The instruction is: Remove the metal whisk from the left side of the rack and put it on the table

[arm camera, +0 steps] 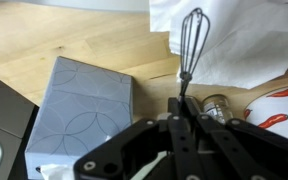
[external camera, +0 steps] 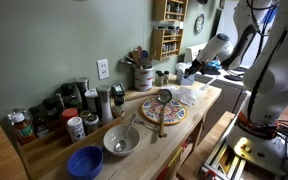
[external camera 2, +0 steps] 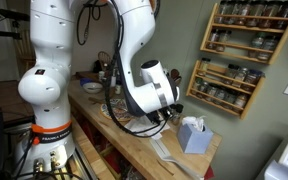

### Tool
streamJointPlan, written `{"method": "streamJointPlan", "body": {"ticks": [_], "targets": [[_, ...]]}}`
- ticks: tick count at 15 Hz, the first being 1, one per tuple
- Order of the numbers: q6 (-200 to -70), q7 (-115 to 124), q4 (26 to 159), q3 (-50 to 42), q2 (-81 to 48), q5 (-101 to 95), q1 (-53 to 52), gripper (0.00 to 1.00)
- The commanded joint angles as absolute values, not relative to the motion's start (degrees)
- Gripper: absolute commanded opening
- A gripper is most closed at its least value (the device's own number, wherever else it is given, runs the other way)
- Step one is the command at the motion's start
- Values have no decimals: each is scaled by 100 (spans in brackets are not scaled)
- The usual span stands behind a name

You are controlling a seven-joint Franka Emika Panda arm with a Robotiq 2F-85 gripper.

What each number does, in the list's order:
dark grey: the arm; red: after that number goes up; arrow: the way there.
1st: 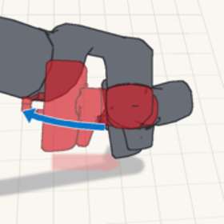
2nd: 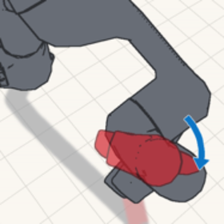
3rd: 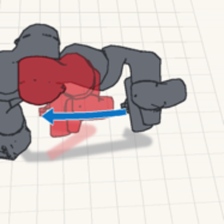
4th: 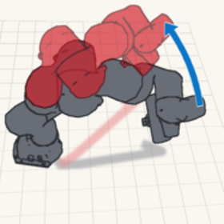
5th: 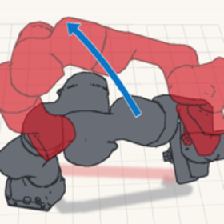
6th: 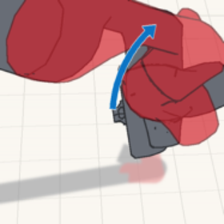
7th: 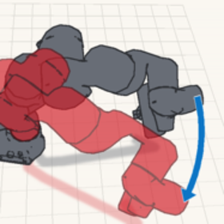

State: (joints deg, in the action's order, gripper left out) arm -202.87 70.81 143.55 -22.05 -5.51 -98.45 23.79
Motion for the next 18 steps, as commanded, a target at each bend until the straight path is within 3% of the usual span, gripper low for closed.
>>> {"method": "streamJointPlan", "body": {"ticks": [1, 18], "targets": [[-20258, 6653, 14505, -2200, -707, -9412, 2446, 2], [-20191, 4968, 14813, -2338, -1712, -7692, 2348, 2]]}}
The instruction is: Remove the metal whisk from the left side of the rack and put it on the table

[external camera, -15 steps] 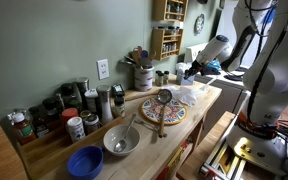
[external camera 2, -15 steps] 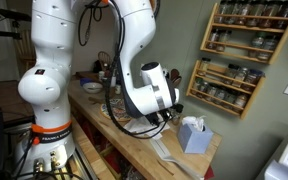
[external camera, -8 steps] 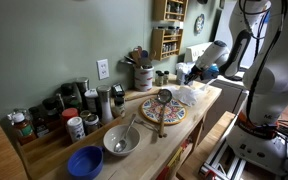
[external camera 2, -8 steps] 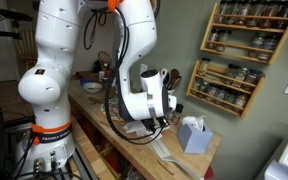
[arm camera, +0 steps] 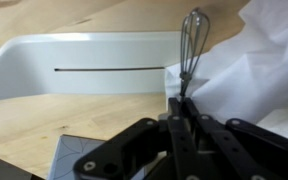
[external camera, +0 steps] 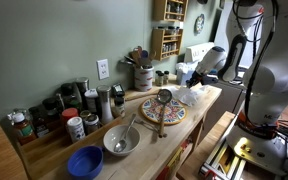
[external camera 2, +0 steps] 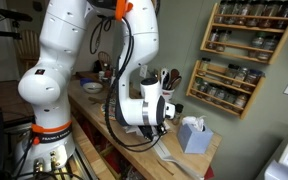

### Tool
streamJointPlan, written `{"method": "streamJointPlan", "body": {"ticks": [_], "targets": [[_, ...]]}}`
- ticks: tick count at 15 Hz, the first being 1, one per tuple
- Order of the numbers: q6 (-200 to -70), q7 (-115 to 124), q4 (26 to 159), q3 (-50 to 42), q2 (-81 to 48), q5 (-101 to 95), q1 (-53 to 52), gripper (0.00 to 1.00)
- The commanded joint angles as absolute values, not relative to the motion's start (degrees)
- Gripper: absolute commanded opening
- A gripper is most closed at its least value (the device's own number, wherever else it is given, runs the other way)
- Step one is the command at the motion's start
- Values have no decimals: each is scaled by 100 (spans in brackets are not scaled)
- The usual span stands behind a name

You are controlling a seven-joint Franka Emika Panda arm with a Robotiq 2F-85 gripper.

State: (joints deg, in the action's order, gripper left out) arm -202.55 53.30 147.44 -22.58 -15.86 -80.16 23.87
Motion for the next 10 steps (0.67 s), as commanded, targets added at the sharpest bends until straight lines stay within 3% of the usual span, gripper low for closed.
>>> {"method": "streamJointPlan", "body": {"ticks": [1, 7, 8, 9, 10], "targets": [[-20196, 4865, 14799, -2357, -1742, -7595, 2330, 2], [-20230, 4412, 14784, -2411, -1898, -7038, 2219, 2], [-20233, 4371, 14792, -2412, -1909, -6977, 2201, 15], [-20227, 4365, 14806, -2402, -1912, -6947, 2189, 35], [-20209, 4349, 14811, -2406, -1907, -6917, 2170, 41]]}}
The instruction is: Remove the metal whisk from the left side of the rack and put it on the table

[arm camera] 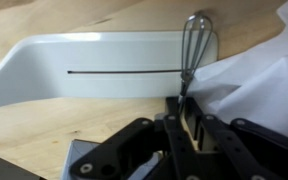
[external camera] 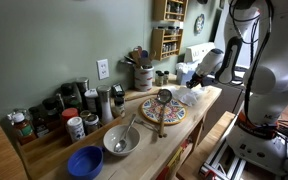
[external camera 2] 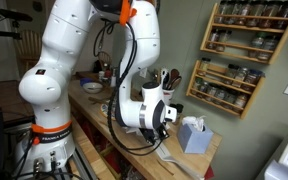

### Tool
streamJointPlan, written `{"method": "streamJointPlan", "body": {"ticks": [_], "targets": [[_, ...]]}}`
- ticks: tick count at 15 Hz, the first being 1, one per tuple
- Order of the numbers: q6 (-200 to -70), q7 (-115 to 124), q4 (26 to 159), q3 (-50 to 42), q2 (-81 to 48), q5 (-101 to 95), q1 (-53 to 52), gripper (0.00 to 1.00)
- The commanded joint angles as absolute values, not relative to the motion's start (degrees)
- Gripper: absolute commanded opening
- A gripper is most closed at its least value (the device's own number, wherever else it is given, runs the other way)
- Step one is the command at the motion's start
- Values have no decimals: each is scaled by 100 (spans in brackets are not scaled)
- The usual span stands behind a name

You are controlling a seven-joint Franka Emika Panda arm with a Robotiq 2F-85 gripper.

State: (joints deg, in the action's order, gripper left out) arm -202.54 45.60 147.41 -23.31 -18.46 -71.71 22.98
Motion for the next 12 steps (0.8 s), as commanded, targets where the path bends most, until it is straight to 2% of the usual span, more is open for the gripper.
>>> {"method": "streamJointPlan", "body": {"ticks": [1, 7, 9, 12], "targets": [[-20224, 4335, 14813, -2405, -1902, -6894, 2155, 47], [-20192, 4412, 14775, -2430, -1737, -6980, 2170, 94], [-20155, 4500, 14714, -2435, -1613, -7122, 2228, 100], [-20058, 4720, 14613, -2399, -1451, -7455, 2321, 100]]}}
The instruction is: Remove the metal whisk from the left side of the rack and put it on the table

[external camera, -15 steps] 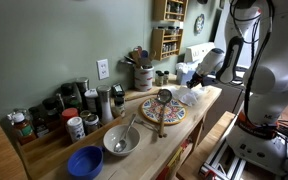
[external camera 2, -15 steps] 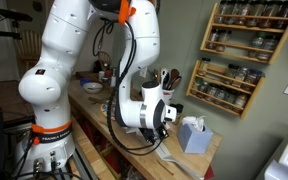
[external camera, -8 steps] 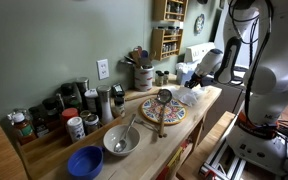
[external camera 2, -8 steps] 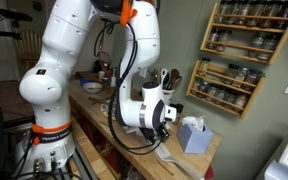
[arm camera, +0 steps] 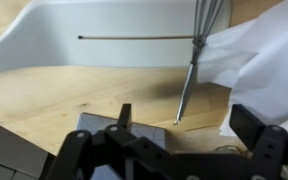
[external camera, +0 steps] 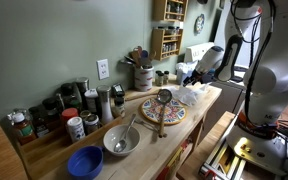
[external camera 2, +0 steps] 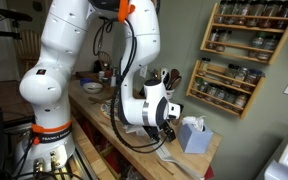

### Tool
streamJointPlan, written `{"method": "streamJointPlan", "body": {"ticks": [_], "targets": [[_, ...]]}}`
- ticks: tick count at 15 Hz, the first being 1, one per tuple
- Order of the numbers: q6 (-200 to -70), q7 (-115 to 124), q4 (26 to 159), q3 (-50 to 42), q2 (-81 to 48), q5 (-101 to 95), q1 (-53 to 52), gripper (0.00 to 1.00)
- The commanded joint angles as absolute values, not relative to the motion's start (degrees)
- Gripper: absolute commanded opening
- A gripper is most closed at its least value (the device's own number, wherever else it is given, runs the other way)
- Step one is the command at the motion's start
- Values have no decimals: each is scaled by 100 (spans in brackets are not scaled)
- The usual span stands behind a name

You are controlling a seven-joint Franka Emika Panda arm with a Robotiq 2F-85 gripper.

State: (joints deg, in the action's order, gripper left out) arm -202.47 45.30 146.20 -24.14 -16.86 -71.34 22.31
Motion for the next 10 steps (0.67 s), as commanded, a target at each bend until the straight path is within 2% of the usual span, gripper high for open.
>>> {"method": "streamJointPlan", "body": {"ticks": [1, 5, 10], "targets": [[-20040, 4996, 14651, -2300, -1395, -7690, 2388, 100], [-20021, 6510, 14693, -2168, -1253, -9286, 2370, 100], [-20117, 8364, 14231, -2661, -1026, -11111, 1993, 100]]}}
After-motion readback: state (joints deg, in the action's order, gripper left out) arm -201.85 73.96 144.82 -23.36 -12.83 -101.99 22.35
